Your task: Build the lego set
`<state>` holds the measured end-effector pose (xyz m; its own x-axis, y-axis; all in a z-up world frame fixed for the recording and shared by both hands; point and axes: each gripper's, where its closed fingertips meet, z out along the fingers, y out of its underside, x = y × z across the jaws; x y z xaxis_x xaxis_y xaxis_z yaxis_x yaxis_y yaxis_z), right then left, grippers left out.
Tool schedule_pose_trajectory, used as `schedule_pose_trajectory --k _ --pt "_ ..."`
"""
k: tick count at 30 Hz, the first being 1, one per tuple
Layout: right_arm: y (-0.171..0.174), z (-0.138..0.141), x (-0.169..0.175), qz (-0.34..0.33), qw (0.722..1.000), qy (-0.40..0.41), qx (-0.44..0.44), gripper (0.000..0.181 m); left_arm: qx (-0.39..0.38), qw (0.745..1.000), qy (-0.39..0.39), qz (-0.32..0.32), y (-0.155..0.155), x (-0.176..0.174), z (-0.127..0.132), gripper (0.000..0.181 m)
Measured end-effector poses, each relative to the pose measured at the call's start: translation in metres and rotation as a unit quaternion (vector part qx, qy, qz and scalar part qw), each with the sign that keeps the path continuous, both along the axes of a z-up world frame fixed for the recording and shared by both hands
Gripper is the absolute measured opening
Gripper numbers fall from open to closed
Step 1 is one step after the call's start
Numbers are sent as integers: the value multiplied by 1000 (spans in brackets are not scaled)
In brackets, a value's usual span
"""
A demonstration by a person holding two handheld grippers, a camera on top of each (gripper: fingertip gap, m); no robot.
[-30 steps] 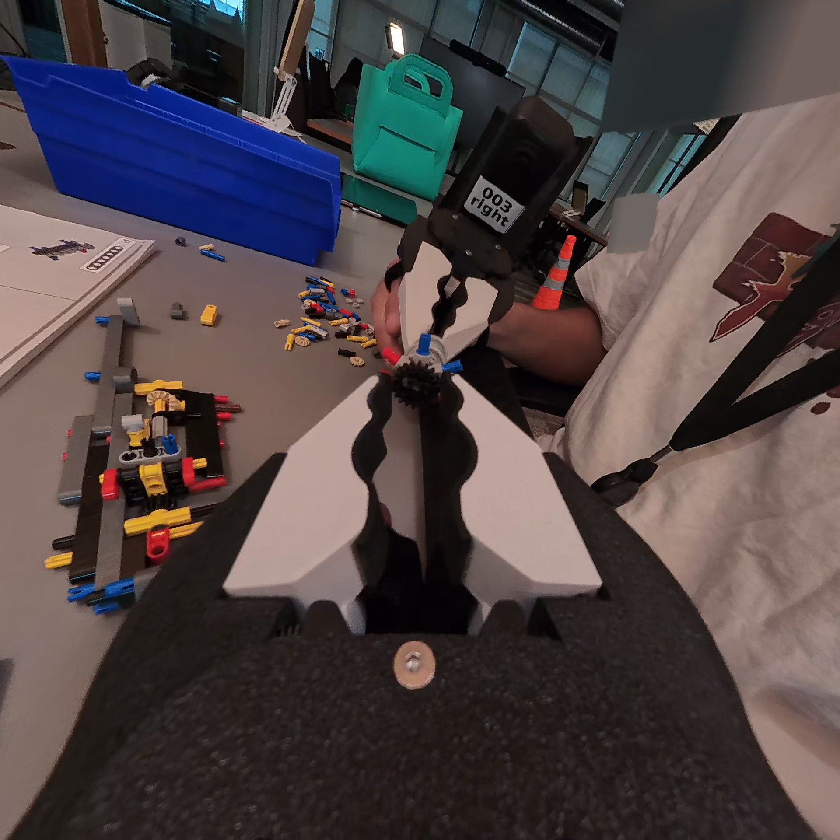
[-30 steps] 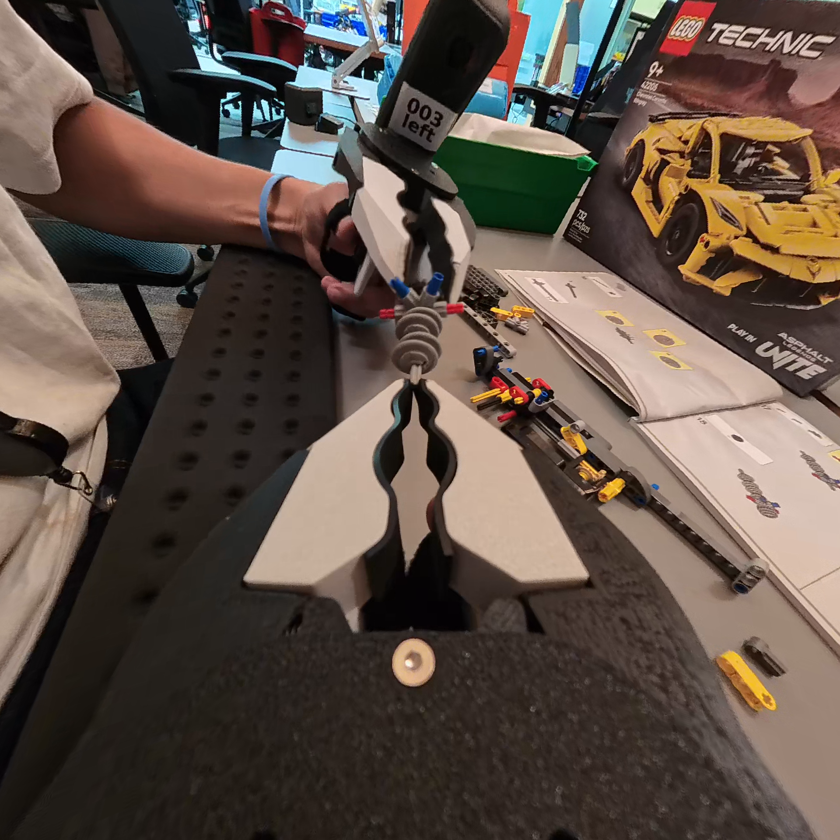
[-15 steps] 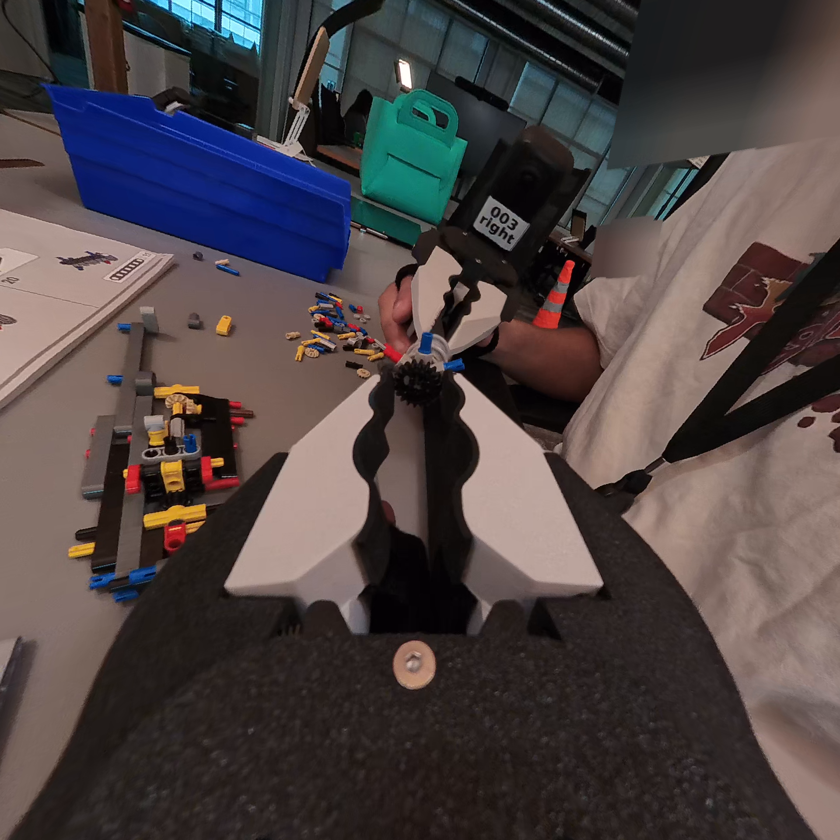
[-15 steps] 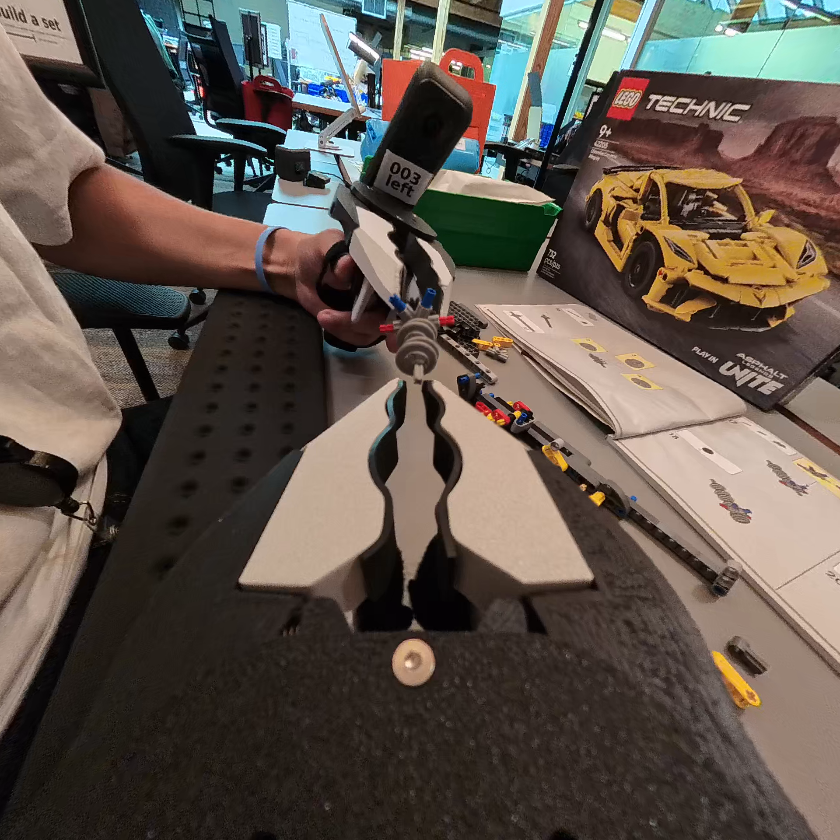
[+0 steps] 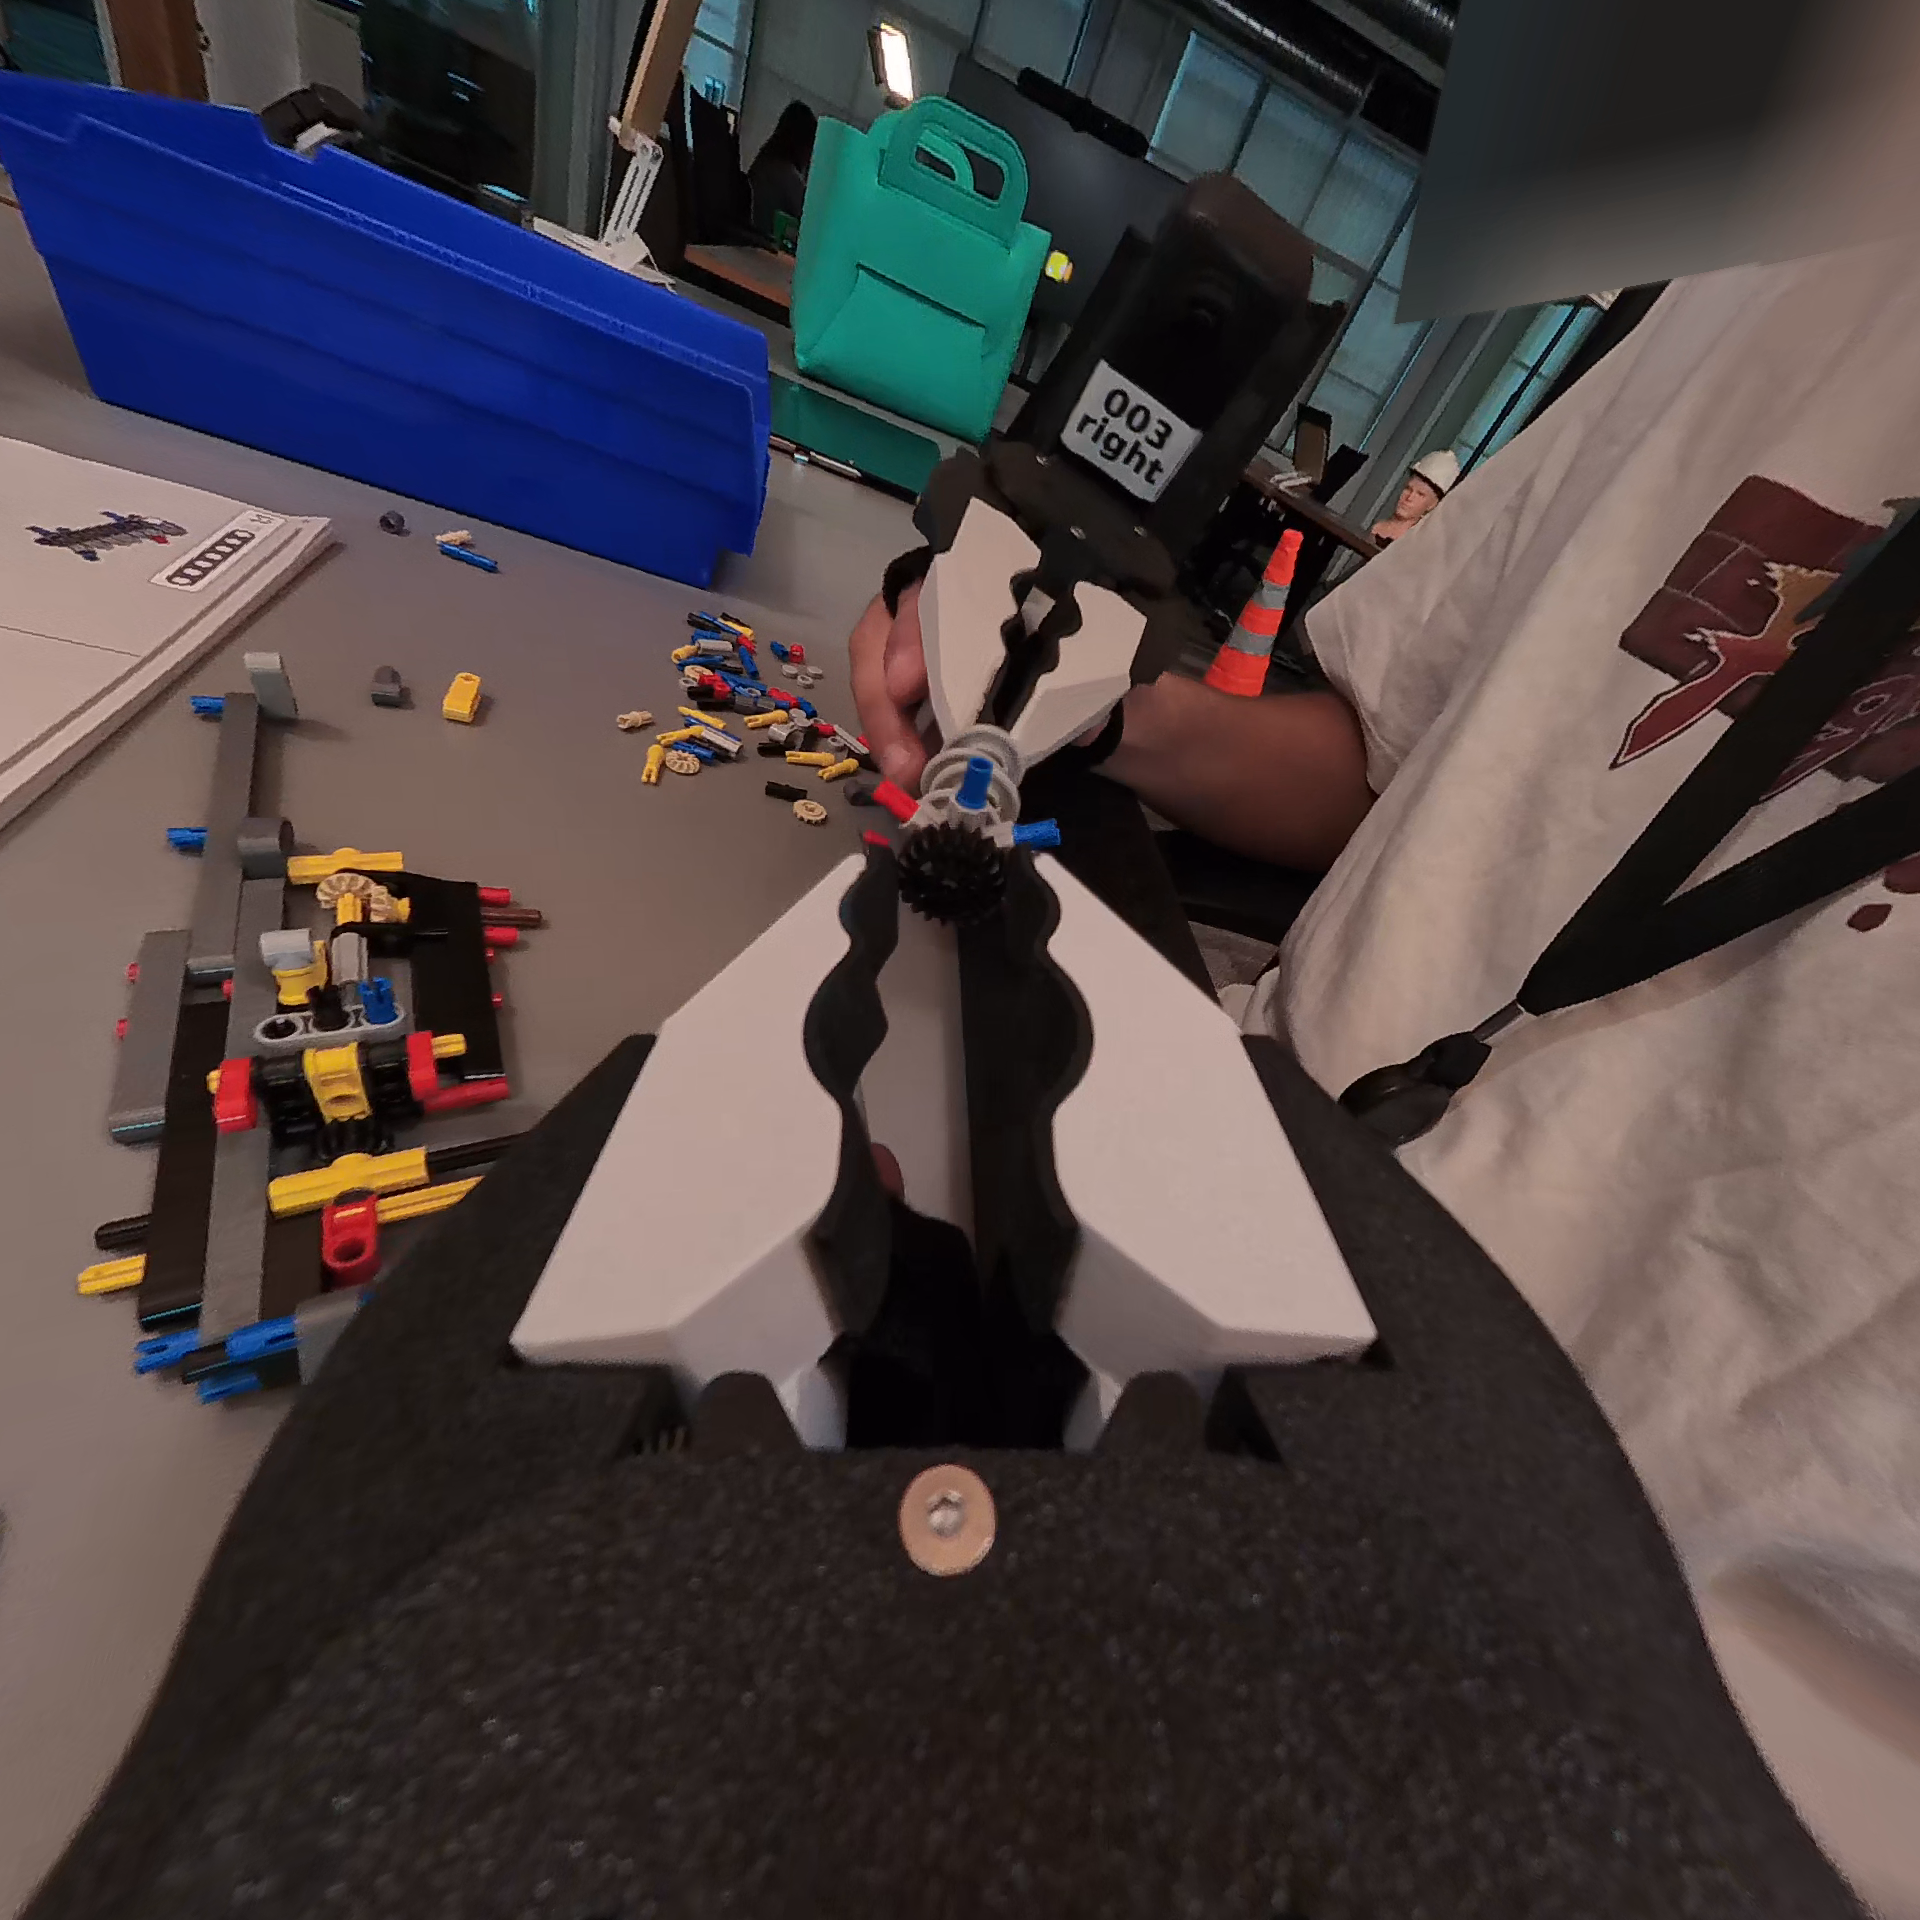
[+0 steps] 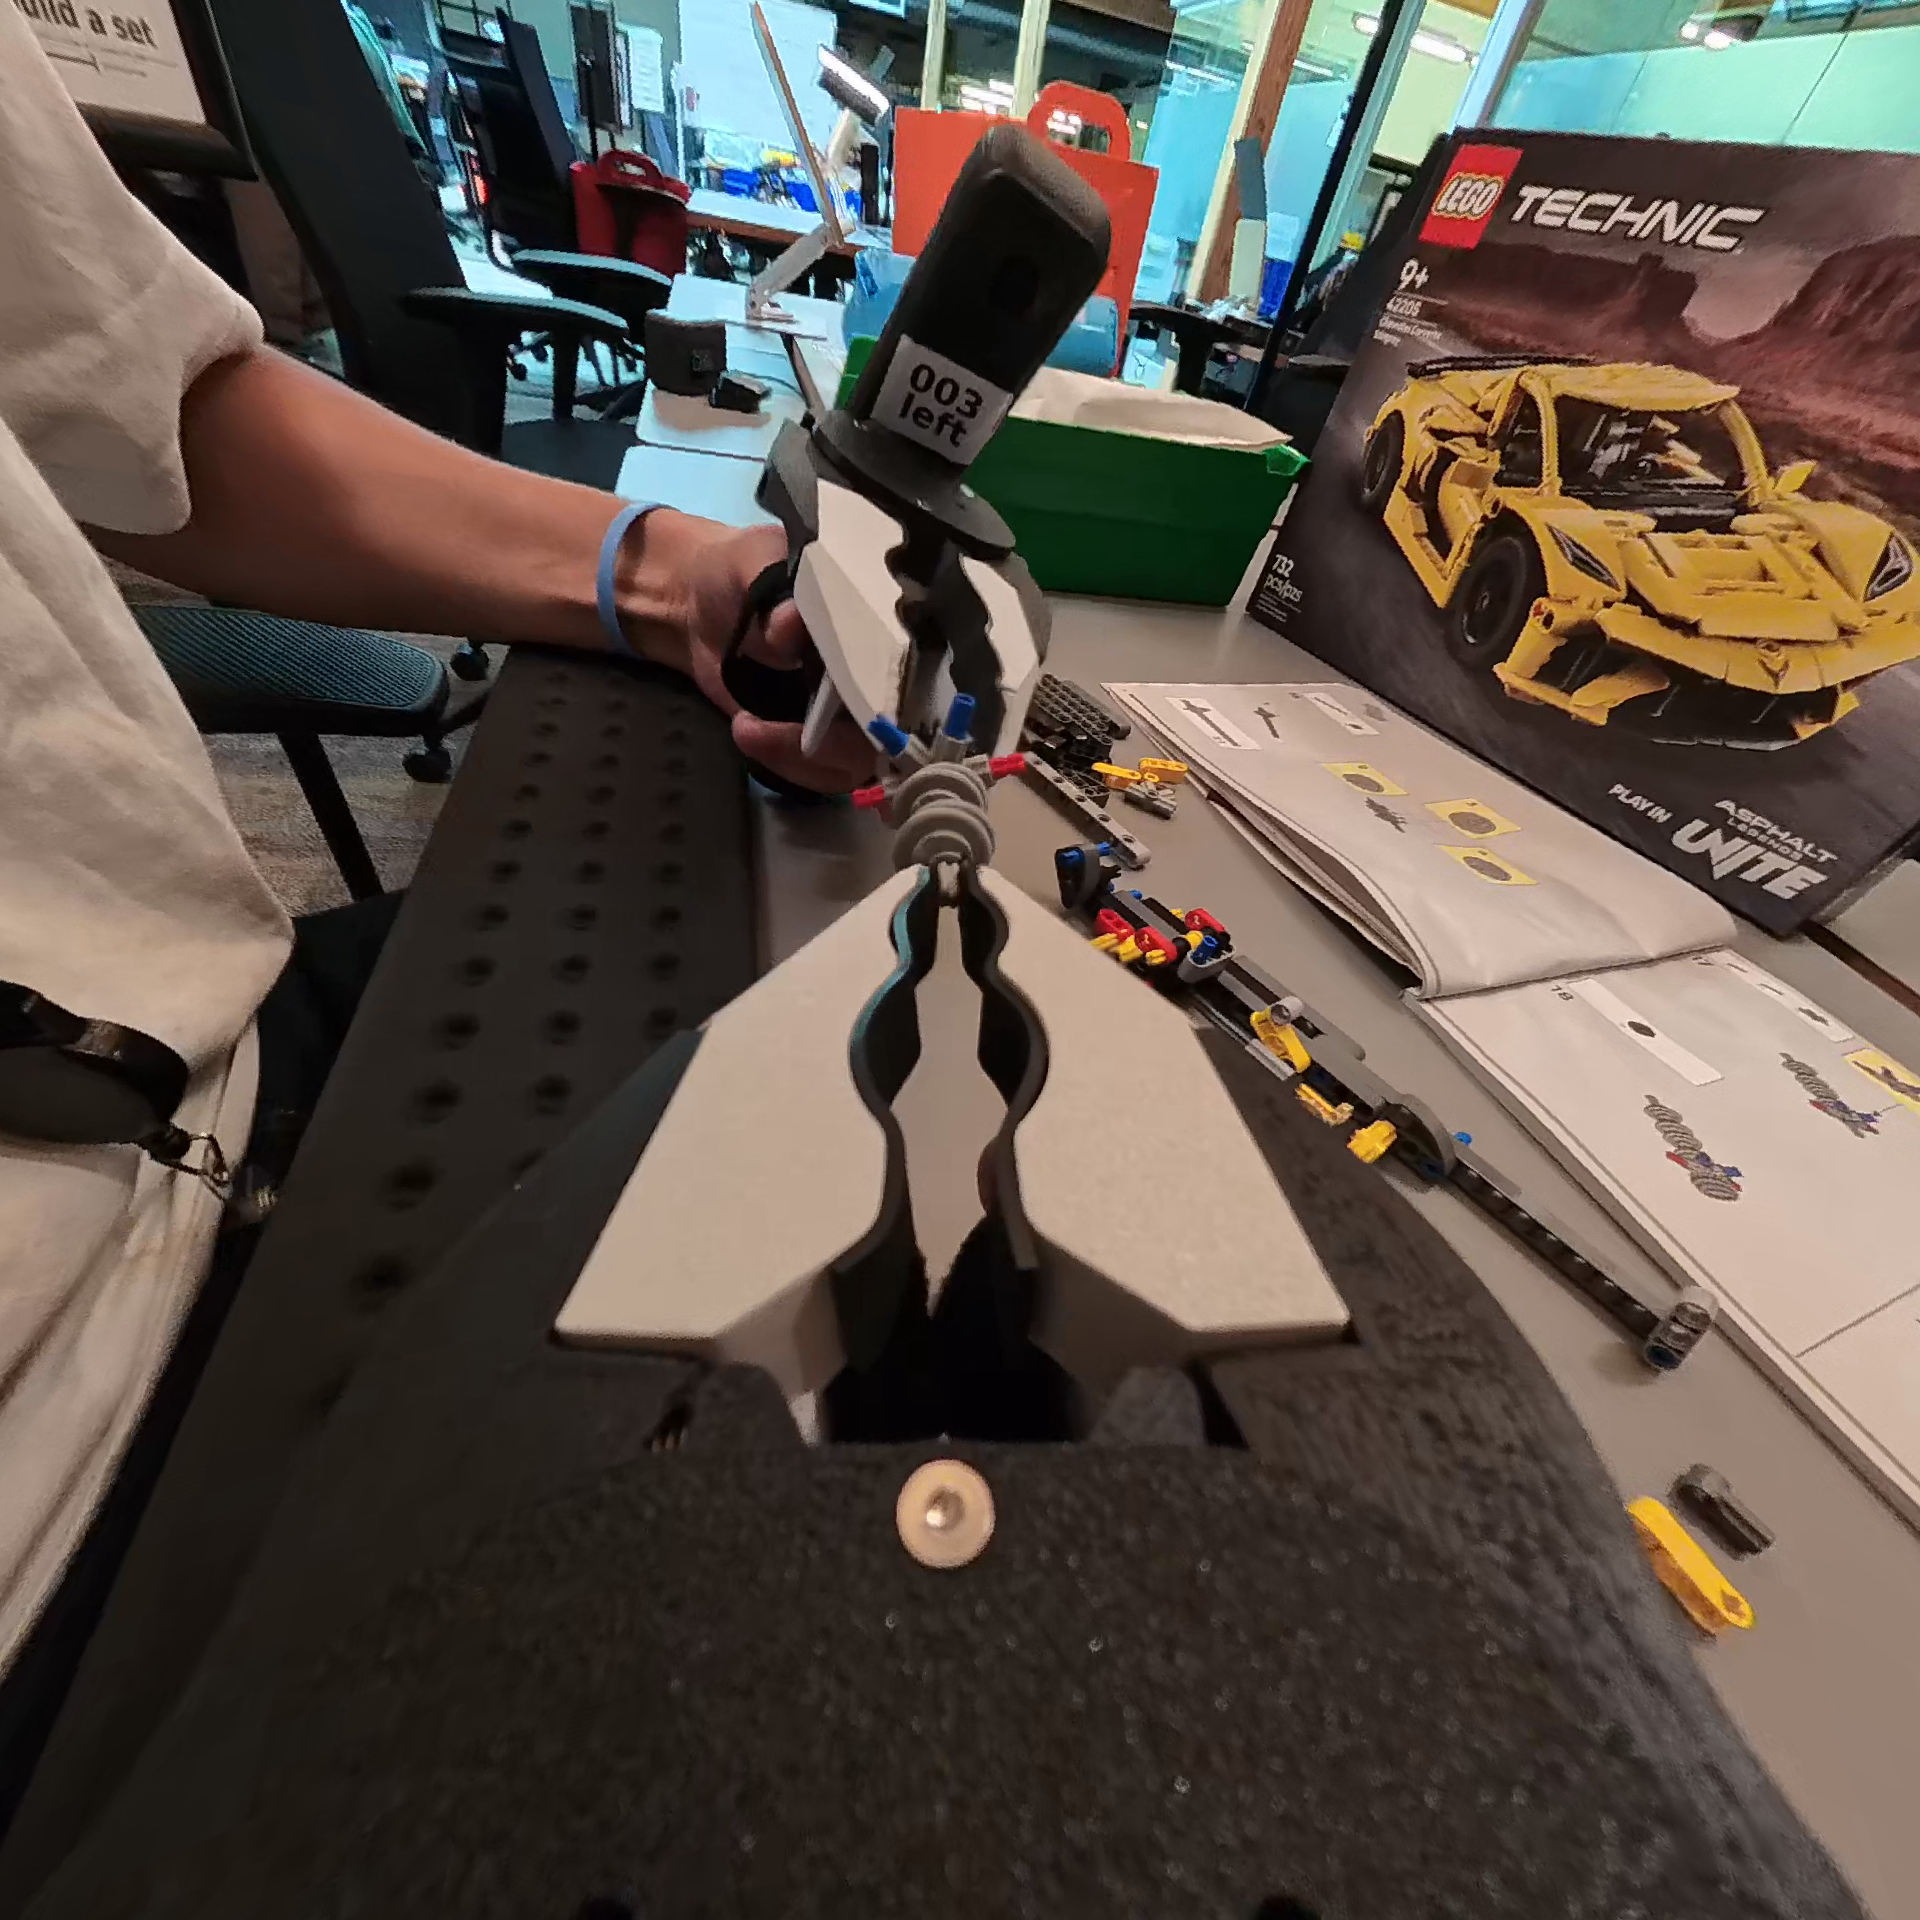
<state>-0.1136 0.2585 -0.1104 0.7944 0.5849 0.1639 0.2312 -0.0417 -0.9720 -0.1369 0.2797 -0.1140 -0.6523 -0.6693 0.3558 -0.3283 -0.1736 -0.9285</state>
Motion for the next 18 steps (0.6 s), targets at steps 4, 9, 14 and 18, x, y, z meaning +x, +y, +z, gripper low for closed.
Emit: schedule_pose_trajectory --k 4,9,14,18 --pt "-2 3 0 8 1000 7 12 3 11 1000 -1 1 -2 0 -2 20" --pt "-3 6 -1 18 1000 14 20 3 7 1000 -11 -2 -2 -1 2 20" --pt "-4 6 -2 25 999 22 14 3 15 1000 -18 -2 -4 -3 2 20" --pt "-4 5 -3 26 999 24 11 3 17 1000 -20 -2 -3 -3 3 20"
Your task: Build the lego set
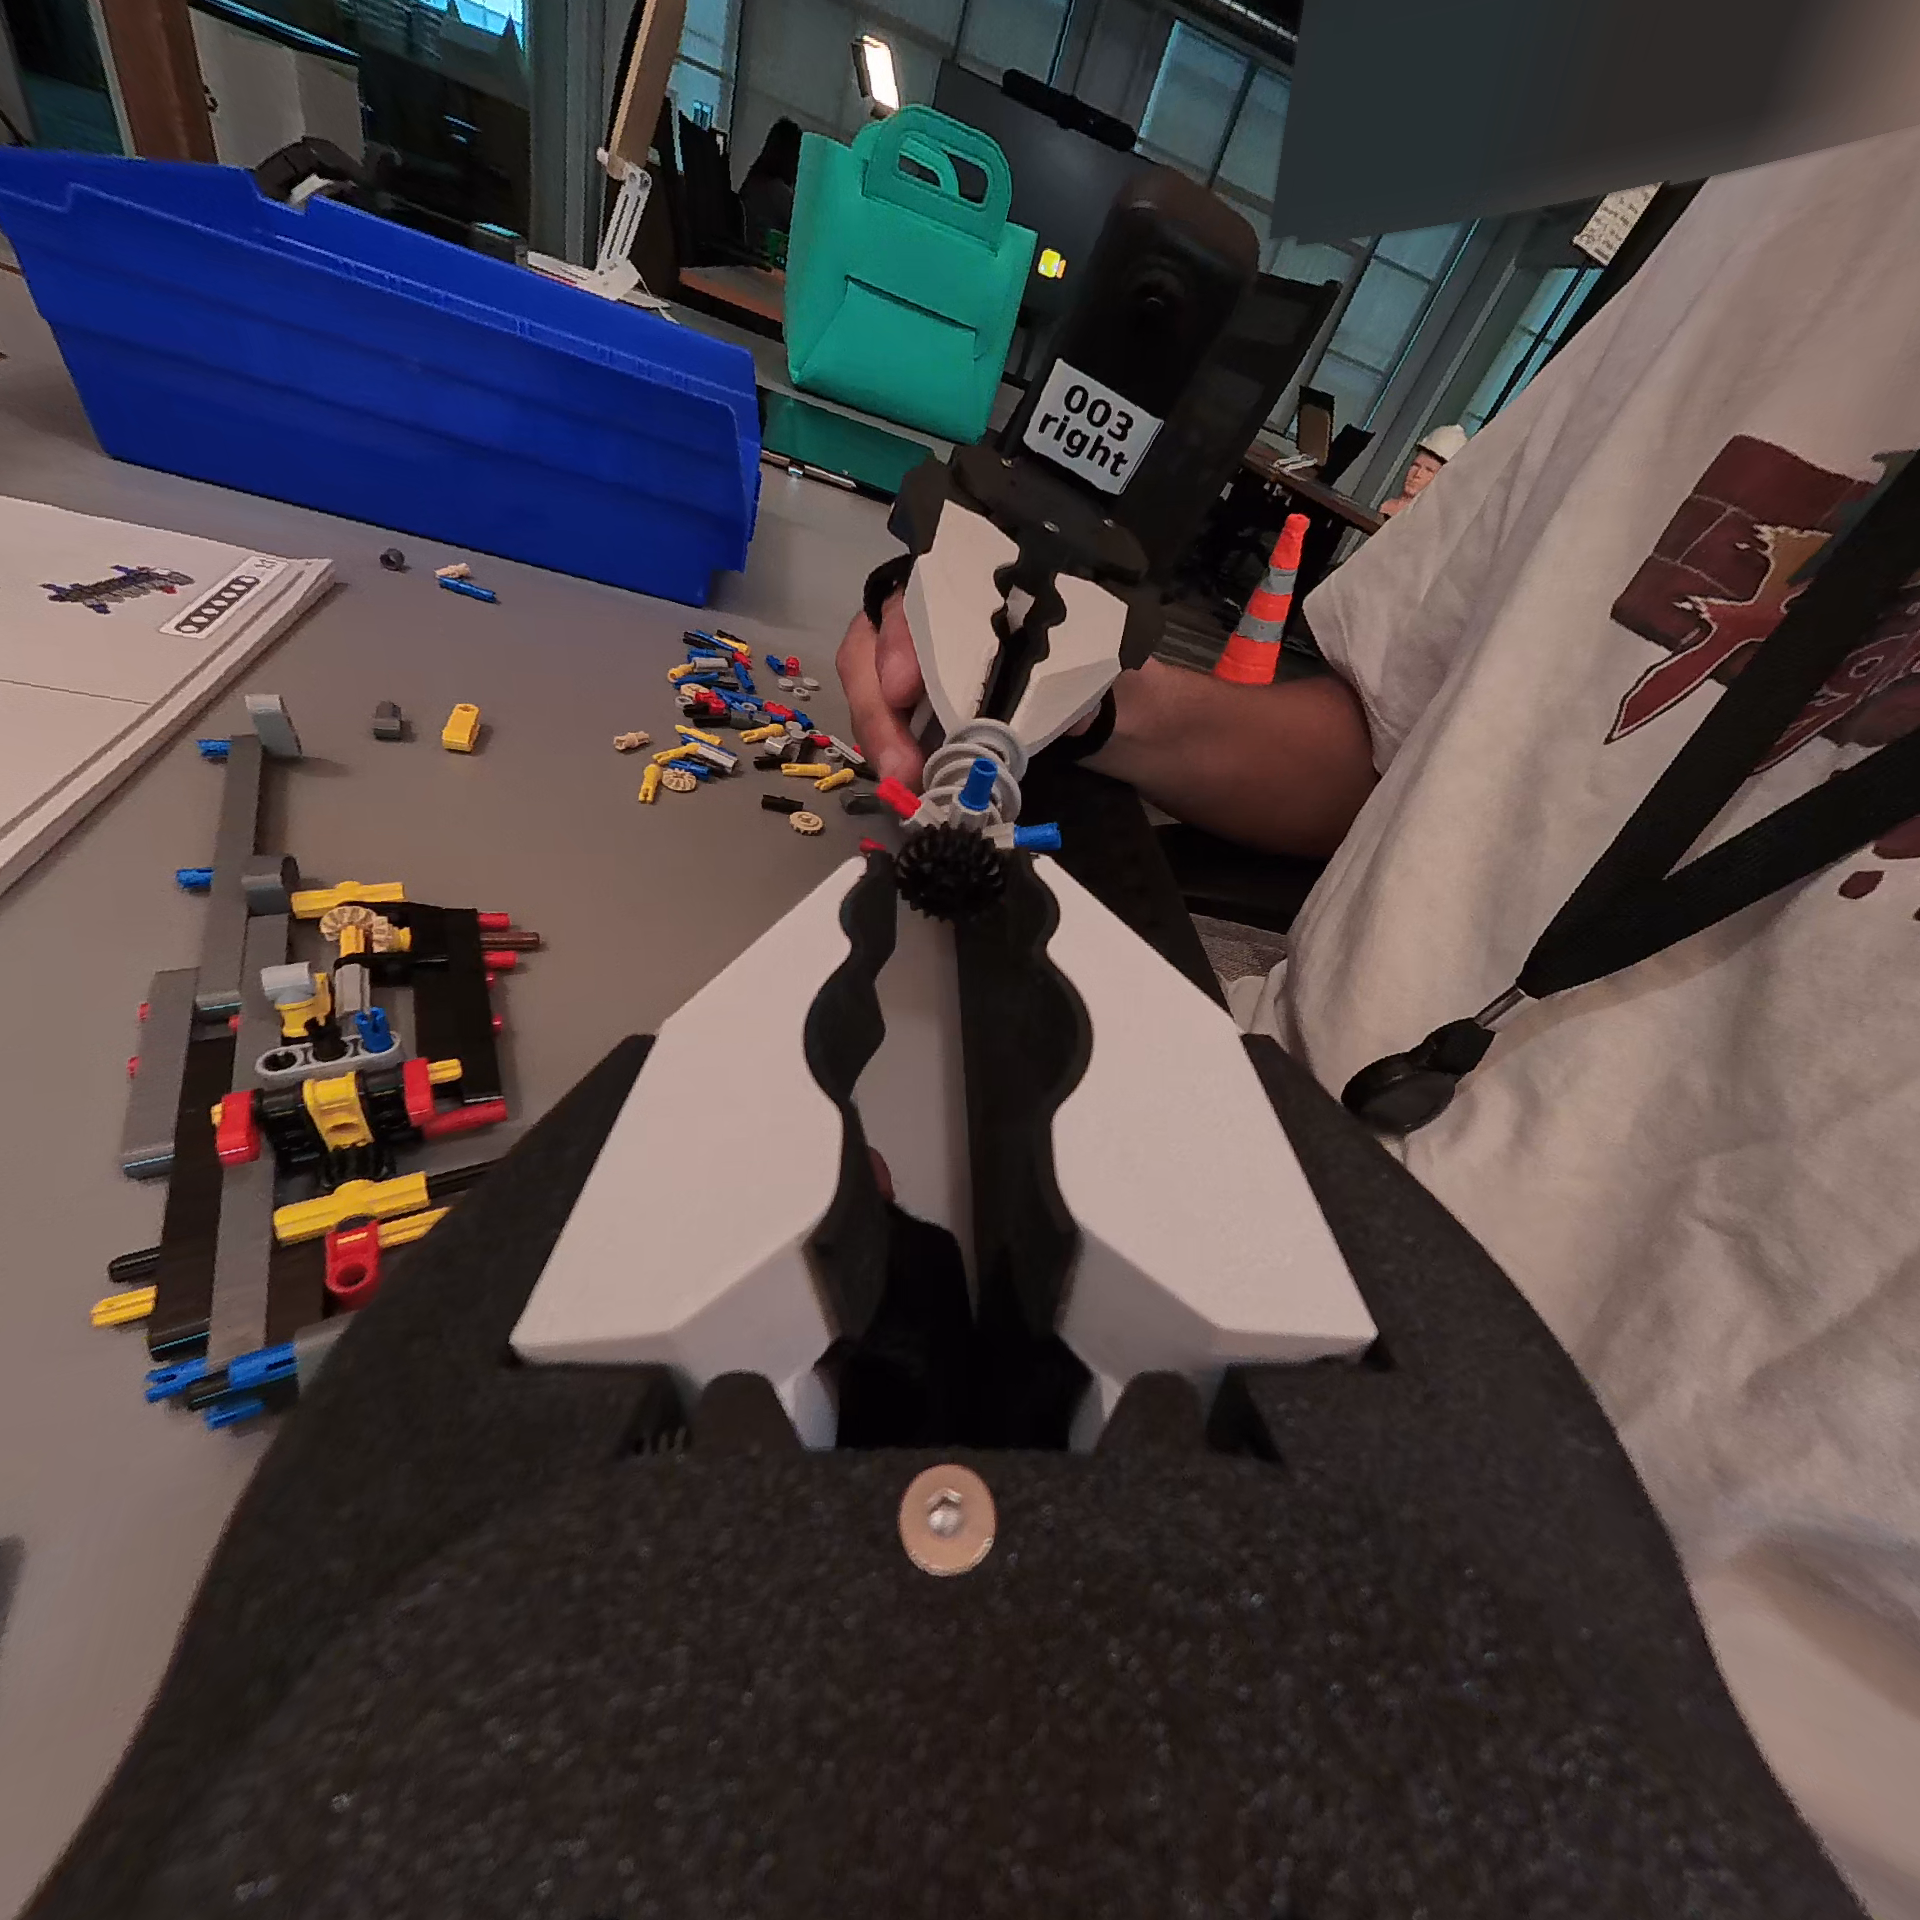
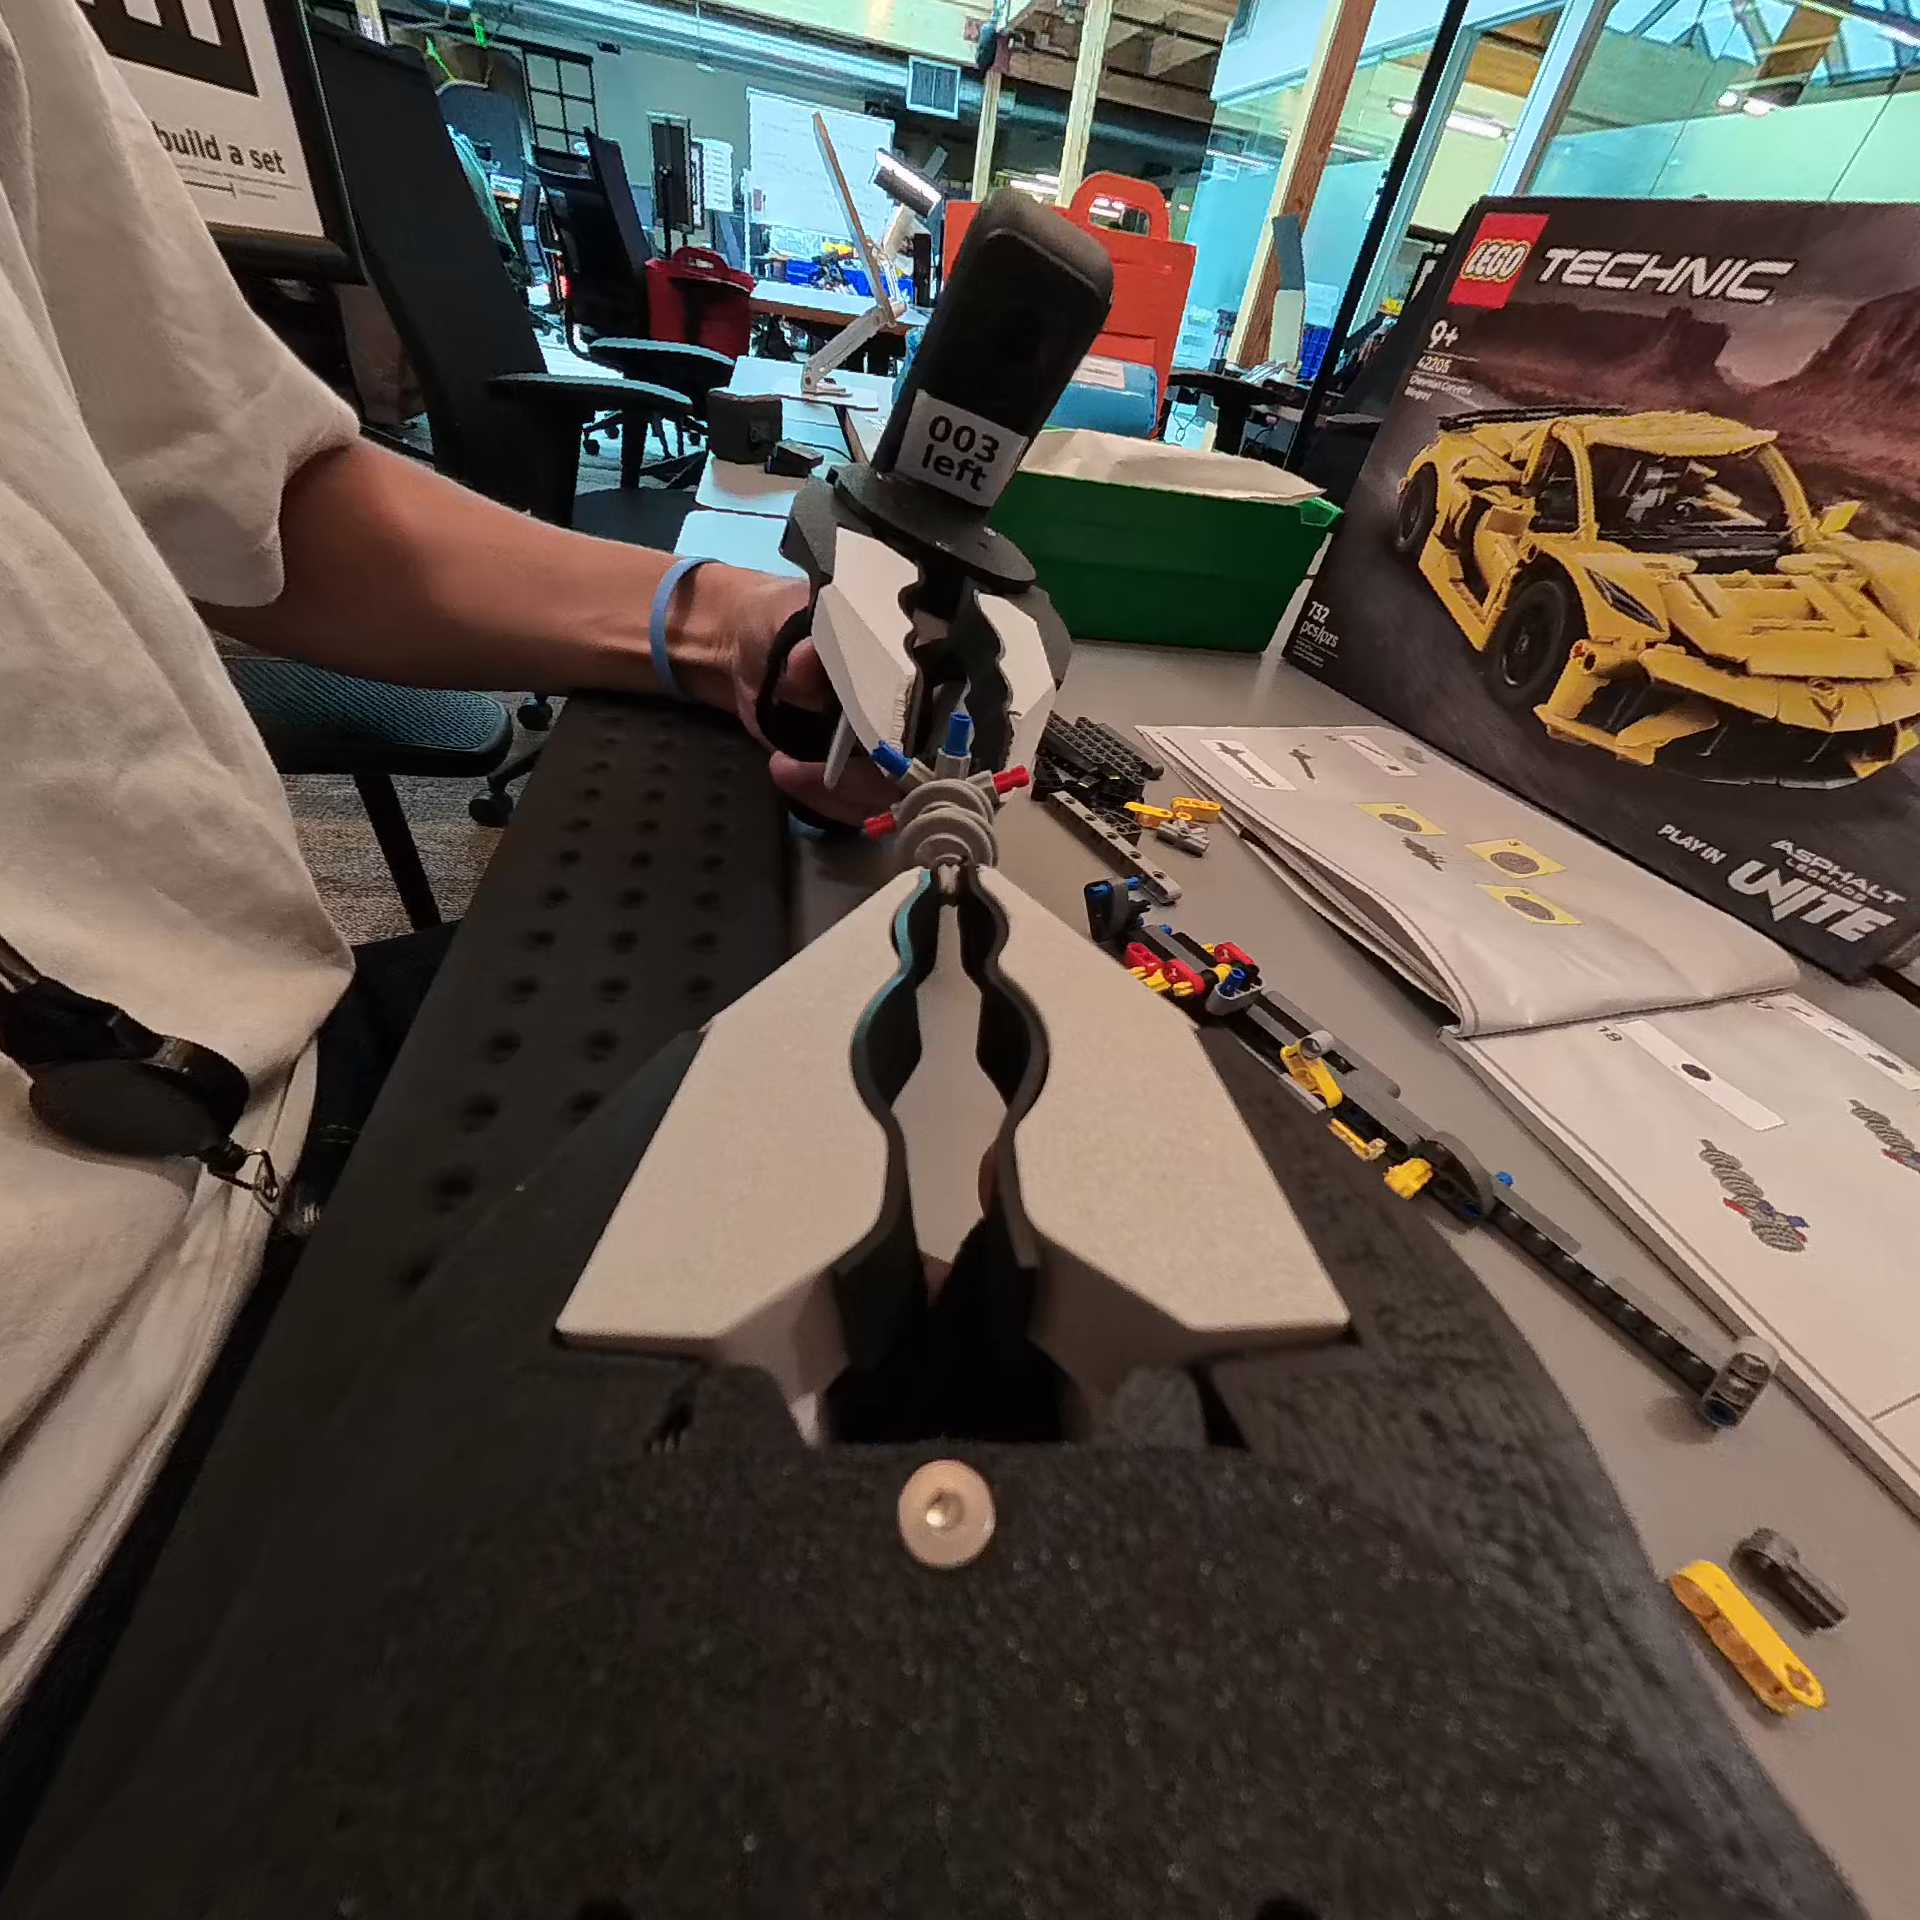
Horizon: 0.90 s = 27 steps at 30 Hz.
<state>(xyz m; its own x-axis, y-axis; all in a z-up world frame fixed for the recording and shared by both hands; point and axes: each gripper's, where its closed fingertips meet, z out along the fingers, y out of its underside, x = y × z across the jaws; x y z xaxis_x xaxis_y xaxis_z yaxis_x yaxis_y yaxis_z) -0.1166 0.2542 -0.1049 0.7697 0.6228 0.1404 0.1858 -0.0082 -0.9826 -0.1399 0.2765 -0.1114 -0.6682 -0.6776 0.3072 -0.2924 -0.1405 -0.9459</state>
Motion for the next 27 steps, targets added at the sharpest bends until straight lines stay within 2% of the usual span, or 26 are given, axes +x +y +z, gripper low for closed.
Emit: schedule_pose_trajectory --k 7,11,13,27 --pt "-3 11 4 2 999 33 10 3 -15 1000 -10 18 8 -1 6 8" --pt "-3 7 2 5 1000 23 5 3 -13 1000 -9 2 3 -2 6 8" --pt "-3 6 1 5 1000 26 3 3 -13 1000 -14 -3 1 -4 7 2" --pt "-2 0 0 9 999 28 -15 3 -5 1000 -3 -6 0 -5 1 0"
